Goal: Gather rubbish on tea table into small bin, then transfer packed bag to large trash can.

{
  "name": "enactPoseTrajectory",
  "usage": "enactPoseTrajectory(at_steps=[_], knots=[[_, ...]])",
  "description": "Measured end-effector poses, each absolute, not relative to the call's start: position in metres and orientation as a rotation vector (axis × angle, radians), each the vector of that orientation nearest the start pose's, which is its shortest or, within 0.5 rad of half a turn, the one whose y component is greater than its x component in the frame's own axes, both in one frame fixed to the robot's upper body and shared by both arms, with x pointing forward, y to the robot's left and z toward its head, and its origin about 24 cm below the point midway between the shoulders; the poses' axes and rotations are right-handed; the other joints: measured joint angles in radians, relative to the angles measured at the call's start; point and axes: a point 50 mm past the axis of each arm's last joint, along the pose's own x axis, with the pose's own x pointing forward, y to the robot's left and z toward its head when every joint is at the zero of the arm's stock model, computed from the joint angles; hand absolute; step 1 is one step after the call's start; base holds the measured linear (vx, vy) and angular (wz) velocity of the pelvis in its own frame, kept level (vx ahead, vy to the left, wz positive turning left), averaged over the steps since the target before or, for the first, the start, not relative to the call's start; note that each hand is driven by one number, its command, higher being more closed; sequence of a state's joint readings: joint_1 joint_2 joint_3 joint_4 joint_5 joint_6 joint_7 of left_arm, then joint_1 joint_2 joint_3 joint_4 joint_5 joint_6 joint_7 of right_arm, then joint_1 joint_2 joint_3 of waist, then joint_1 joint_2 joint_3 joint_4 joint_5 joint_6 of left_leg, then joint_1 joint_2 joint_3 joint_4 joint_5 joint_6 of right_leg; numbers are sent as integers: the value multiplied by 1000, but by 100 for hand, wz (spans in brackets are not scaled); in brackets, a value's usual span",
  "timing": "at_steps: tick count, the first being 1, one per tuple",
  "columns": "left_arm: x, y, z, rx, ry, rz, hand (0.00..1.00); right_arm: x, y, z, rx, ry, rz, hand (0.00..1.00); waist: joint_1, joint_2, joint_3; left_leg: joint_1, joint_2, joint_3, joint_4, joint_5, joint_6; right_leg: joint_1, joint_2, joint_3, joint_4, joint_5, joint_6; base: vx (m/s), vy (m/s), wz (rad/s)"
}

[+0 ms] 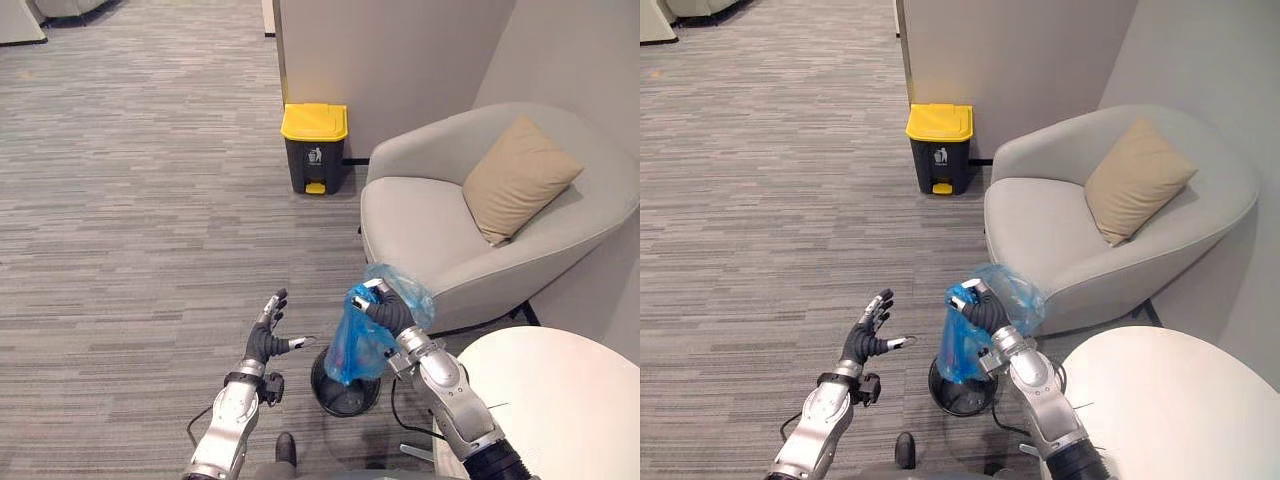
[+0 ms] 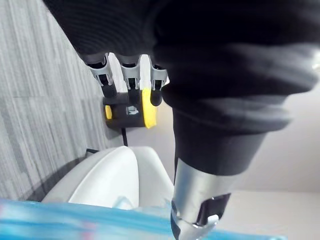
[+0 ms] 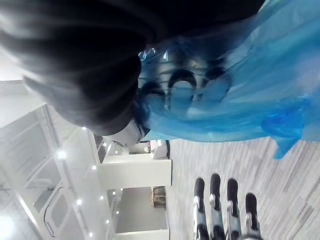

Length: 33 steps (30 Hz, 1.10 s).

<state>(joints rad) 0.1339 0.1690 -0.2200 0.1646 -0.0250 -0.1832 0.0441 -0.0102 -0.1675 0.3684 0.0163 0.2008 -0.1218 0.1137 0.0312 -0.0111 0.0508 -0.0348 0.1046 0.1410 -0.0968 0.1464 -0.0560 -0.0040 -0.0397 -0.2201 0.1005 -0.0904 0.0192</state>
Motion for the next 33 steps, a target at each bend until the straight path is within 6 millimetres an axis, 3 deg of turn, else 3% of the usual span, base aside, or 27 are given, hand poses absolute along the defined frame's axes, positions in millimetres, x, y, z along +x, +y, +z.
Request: enactPoseTrajectory(at_steps=[4, 11, 17, 27, 33], knots=[[215, 131, -11, 134, 119, -194, 0, 239, -78, 46, 75, -64, 516, 100, -18, 4, -10, 2, 4, 1, -5, 0, -2, -3, 4, 9, -2, 1, -1, -23, -1, -5], [225, 112, -1, 192, 58, -276, 0, 245, -65, 57, 93, -101, 573, 100, -17, 2, -13, 2, 4, 9, 1, 1, -2, -1, 6, 24, -4, 12, -4, 19, 8, -6], [227, 110, -4, 232, 64, -280, 0, 248, -59, 65, 138, -124, 594, 100, -18, -2, -19, 2, 3, 8, 1, 1, -1, 0, 10, 28, -9, 18, -4, 3, 2, -1], [229, 107, -17, 264, 119, -229, 0, 237, -28, 95, 305, -210, 760, 100, -18, -19, -42, 4, 3, -1, 0, 2, -2, 7, 10, 27, -16, 21, -4, 0, 0, 0], [232, 106, -18, 280, 119, -215, 0, 228, -9, 100, 372, -193, 866, 100, -17, -24, -45, 13, 4, -2, -6, 2, -3, 16, 10, 27, -18, 21, -4, 0, 0, 0]])
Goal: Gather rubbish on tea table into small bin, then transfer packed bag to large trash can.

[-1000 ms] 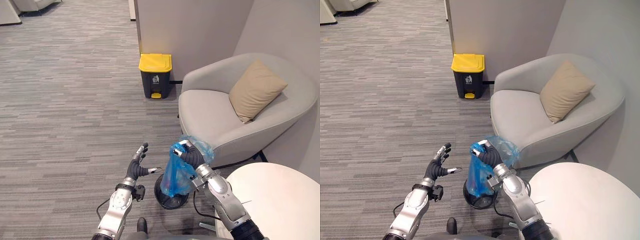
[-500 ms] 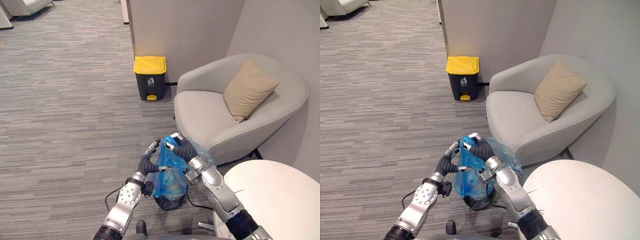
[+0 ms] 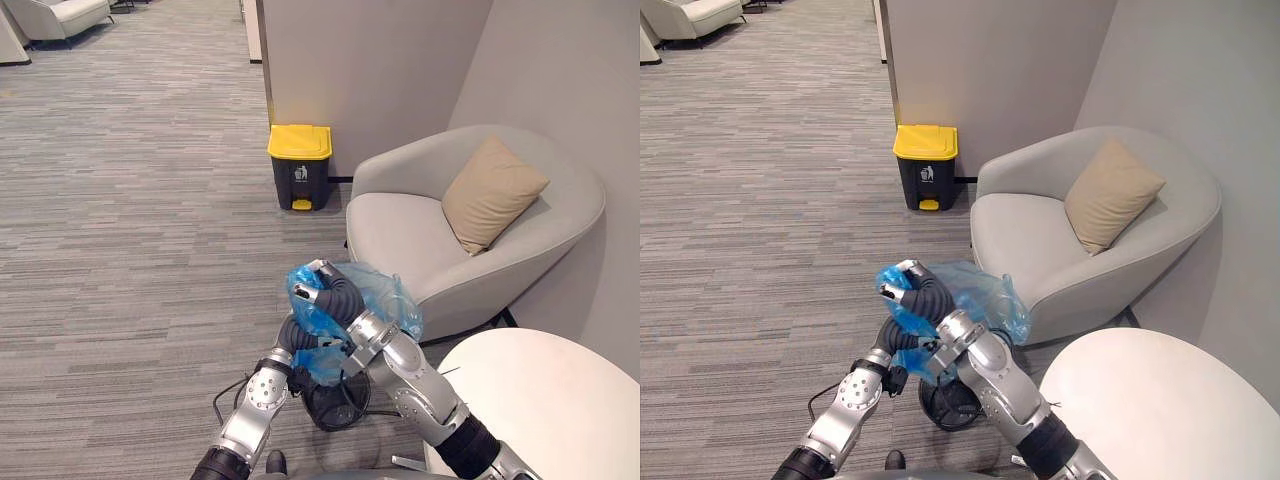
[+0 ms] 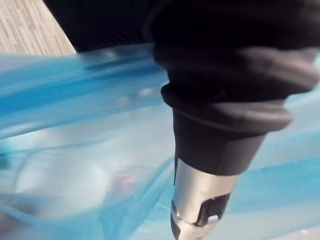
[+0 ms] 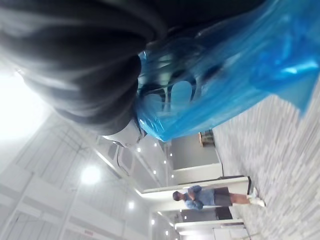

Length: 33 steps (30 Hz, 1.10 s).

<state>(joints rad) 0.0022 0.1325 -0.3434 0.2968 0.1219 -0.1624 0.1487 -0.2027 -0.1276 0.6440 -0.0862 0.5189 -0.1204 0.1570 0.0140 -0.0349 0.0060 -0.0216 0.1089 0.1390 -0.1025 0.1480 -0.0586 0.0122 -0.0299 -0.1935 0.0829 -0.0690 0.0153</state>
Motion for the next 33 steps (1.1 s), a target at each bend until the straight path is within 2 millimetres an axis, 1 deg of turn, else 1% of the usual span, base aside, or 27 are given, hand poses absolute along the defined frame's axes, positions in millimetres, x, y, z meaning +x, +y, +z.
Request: enactPoseTrajectory(at_steps=[3, 8, 14, 20, 21, 24, 30, 33], knots=[[237, 104, -16, 288, 107, -211, 0, 226, -2, 103, 392, -189, 906, 100, 1, -2, -2, 1, 0, -1, 0, 0, -1, 0, 0, 0, -1, 0, 0, 0, 0, 0], [236, 102, -16, 284, 106, -216, 0, 227, 3, 105, 390, -183, 931, 100, 0, -6, -4, 1, 1, -1, 0, 1, -1, 0, 0, 0, -1, 1, -1, 0, 0, 0], [241, 94, -14, 297, 92, -237, 0, 225, 19, 100, 355, -140, 1007, 100, 2, -6, -4, 1, 2, -1, 0, 1, -1, 2, 3, 0, -15, 8, -1, 0, 0, 0], [251, 88, -5, 304, 50, -252, 0, 230, 27, 108, 306, -165, 1041, 100, 3, -7, -5, 0, 6, -2, 0, 3, -4, 2, 9, 0, -17, 10, -3, 0, 0, 0], [253, 86, -3, 306, 40, -250, 100, 231, 30, 108, 292, -163, 1052, 100, 3, -7, -5, -1, 9, -2, 0, 4, -5, 3, 11, 0, -18, 11, -5, 0, 0, 0], [257, 81, 2, 309, 18, -254, 100, 232, 34, 110, 268, -168, 1065, 100, 5, -6, -5, -3, 14, -3, 3, 7, -10, 5, 16, -2, -19, 14, -9, 0, 0, 0], [264, 80, 4, 296, 16, -243, 100, 232, 37, 114, 255, -178, 1071, 100, 3, -5, -5, -2, 19, -10, 5, 9, -13, 10, 22, -6, -19, 15, -11, 0, 0, 0], [264, 81, 4, 286, 19, -241, 100, 232, 38, 115, 251, -182, 1076, 100, 4, -5, -5, -2, 21, -10, 4, 9, -13, 10, 24, -6, -19, 16, -12, 0, 0, 0]])
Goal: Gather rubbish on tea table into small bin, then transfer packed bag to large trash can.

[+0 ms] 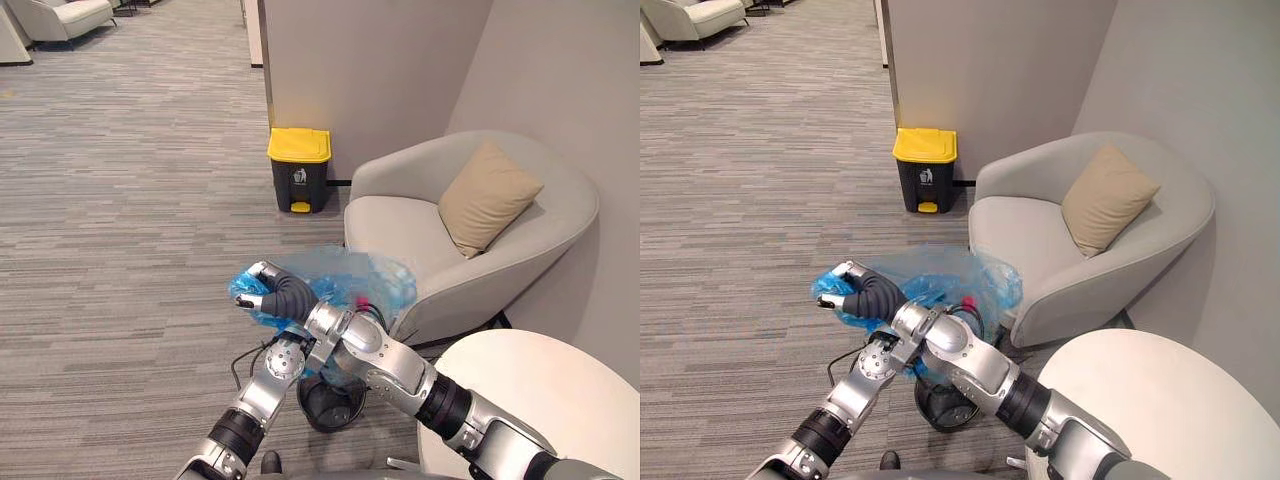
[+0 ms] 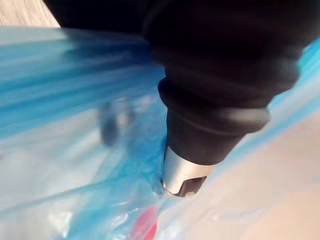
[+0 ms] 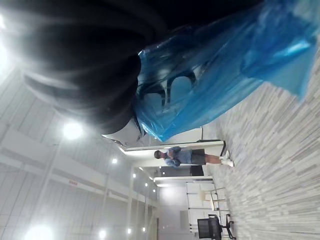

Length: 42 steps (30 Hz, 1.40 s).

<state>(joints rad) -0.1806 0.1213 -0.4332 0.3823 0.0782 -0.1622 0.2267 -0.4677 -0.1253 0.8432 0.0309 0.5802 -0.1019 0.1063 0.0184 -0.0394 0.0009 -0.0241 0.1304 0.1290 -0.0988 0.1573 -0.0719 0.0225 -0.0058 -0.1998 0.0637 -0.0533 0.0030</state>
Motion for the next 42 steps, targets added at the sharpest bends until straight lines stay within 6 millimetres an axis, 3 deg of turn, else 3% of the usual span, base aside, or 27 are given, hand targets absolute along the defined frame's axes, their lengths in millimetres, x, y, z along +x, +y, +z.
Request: enactPoseTrajectory(at_steps=[11, 12, 16, 20, 26, 34, 42], knots=[[264, 84, 1, 260, 44, -228, 100, 231, 37, 112, 239, -179, 1087, 100, -2, 2, 1, 0, 5, 0, -4, 1, -2, -1, 4, 1, 0, 0, -2, 0, 0, 0], [263, 85, 0, 261, 51, -227, 100, 229, 36, 108, 222, -180, 1089, 0, -2, 2, 1, 0, 5, 1, -4, 1, -3, -1, 4, 2, 0, 0, -2, 0, 0, 0], [260, 95, -7, 228, 91, -180, 100, 222, 29, 90, 152, -166, 1056, 0, -4, 3, 2, -1, 5, 5, -4, 1, -3, -5, 4, 6, 0, 0, -1, 6, 2, -3], [254, 109, -16, 200, 137, -114, 100, 226, 12, 79, 42, -184, 950, 0, -4, 5, 3, 0, 6, 7, -4, 1, -3, -7, 4, 8, 3, 0, -1, 1, 0, -1], [241, 128, -29, 184, 202, -45, 100, 235, -15, 79, -144, -271, 802, 0, -4, 5, 4, 0, 6, 7, -4, -3, -7, -9, 3, 9, 3, -2, 2, 0, 0, 0], [224, 162, -43, 180, 275, 84, 100, 241, -69, 86, -349, -362, 552, 0, -3, 10, 10, 0, 6, 9, -4, -3, -7, -9, 3, 10, 3, -3, 3, 0, 0, 0], [210, 190, -50, 181, 322, 191, 100, 241, -105, 77, -409, -317, 389, 0, -4, 15, 18, 2, 6, 9, -4, -7, -6, -11, 2, 11, 0, -11, 11, 0, 0, 0]])
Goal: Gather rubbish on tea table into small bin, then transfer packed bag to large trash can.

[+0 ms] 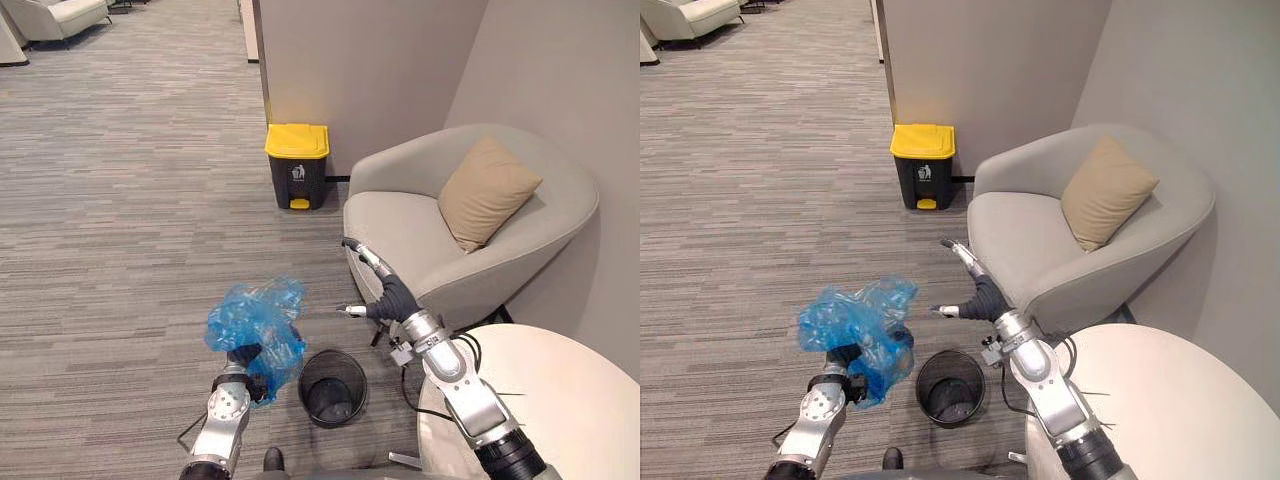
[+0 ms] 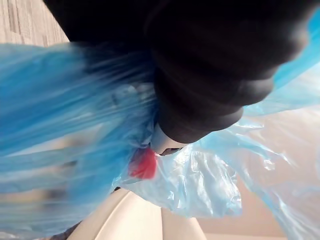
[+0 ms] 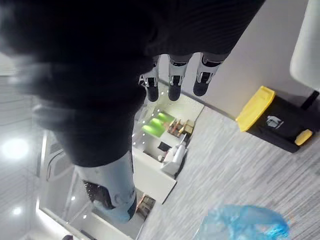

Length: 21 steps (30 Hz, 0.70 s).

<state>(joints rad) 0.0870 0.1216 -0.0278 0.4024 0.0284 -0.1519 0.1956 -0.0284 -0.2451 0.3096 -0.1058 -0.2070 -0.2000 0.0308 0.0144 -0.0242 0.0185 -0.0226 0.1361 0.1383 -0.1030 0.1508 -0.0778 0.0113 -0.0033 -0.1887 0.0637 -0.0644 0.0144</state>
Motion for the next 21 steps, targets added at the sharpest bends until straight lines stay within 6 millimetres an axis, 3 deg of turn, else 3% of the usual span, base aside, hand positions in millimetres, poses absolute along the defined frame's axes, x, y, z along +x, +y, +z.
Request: enactPoseTrajectory(at_steps=[4, 8, 11, 18, 21], knots=[[199, 198, -56, 179, 357, 226, 100, 236, -127, 66, -397, -250, 296, 0, 0, 3, 5, 0, -2, 0, 0, -2, -1, 1, 0, -1, -2, -1, 0, 0, 0, 0], [184, 213, -68, 159, 428, 276, 100, 226, -152, 20, -244, -15, 146, 0, -2, 11, 11, 0, -4, -1, 0, -3, -3, 1, -2, -2, 0, -5, 2, 0, 0, 0], [169, 218, -77, 151, 485, 279, 100, 215, -162, -4, -189, 103, 80, 0, -3, 15, 14, 0, -7, -2, 0, -7, -2, 1, -5, -4, 0, -8, 2, 0, 0, 0], [140, 214, -103, 123, 641, 257, 100, 197, -173, -47, -226, 316, 2, 0, -1, 20, 18, 1, -20, -3, 0, -13, 0, 2, -19, -5, 2, -15, 12, 0, 0, 0], [132, 214, -108, 118, 672, 249, 100, 192, -175, -57, -246, 362, -16, 0, -1, 22, 20, 3, -25, -3, 0, -15, 2, 3, -23, -6, 2, -18, 15, 0, 0, 0]])
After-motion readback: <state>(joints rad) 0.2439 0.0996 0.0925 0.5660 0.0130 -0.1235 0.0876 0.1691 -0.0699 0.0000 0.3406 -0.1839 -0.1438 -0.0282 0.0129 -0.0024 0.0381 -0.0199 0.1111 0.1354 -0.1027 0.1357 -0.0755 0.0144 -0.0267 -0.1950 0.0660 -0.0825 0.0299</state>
